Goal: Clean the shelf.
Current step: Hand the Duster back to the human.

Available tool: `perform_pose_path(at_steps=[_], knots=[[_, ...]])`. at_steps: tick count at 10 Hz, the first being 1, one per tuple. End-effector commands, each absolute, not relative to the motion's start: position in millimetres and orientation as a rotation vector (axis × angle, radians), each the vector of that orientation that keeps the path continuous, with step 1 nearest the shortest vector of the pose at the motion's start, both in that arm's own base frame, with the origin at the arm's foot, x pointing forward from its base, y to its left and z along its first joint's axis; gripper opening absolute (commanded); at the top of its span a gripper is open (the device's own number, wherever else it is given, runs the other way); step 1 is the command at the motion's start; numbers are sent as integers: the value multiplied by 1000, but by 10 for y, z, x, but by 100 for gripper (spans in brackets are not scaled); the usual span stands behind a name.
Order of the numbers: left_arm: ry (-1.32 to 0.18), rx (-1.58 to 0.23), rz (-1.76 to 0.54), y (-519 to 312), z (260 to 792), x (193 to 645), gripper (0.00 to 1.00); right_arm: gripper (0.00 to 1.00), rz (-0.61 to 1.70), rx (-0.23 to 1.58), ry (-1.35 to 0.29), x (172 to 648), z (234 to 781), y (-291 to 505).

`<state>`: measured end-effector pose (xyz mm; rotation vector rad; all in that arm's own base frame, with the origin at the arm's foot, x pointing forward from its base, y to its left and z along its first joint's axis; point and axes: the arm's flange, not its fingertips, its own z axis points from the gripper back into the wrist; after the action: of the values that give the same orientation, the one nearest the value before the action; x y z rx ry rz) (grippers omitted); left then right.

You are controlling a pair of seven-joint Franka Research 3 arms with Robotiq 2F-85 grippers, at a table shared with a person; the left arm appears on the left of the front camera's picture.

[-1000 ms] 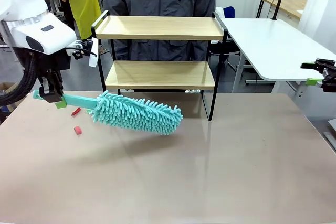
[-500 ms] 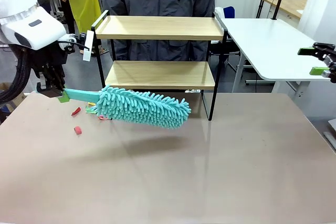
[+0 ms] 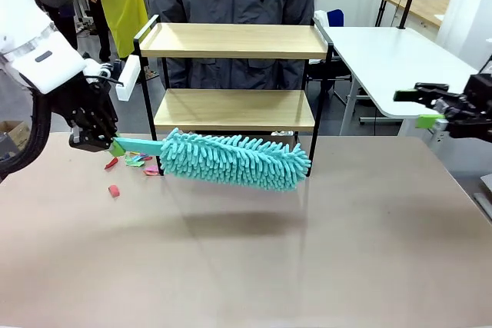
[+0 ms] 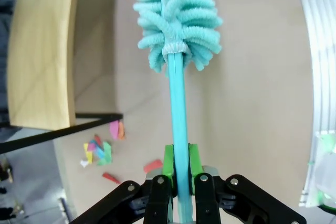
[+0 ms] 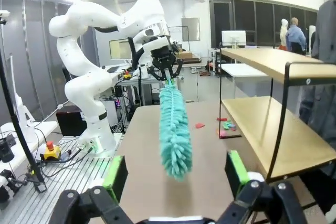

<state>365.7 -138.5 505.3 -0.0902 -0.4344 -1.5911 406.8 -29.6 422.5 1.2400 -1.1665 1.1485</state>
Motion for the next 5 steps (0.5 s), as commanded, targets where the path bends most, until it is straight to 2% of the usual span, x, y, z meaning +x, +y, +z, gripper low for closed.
perform_pose_path(at_steps=[1,3,4,5], knots=[[-518,-174,-1600,-1324,4965,3703,13,100,1086,1218,-1135,4094,4182,-68],[-538,-207,-1608,-1346,4928,3767,13,100,1077,1316,-1062,4132,4174,-126],[-527,-203,-1623,-1361,4925,3794,13,100,1122,1231,-1123,4097,4083,-79],[-505,-174,-1590,-1355,4985,3722,13,100,1122,1231,-1123,4097,4083,-79]])
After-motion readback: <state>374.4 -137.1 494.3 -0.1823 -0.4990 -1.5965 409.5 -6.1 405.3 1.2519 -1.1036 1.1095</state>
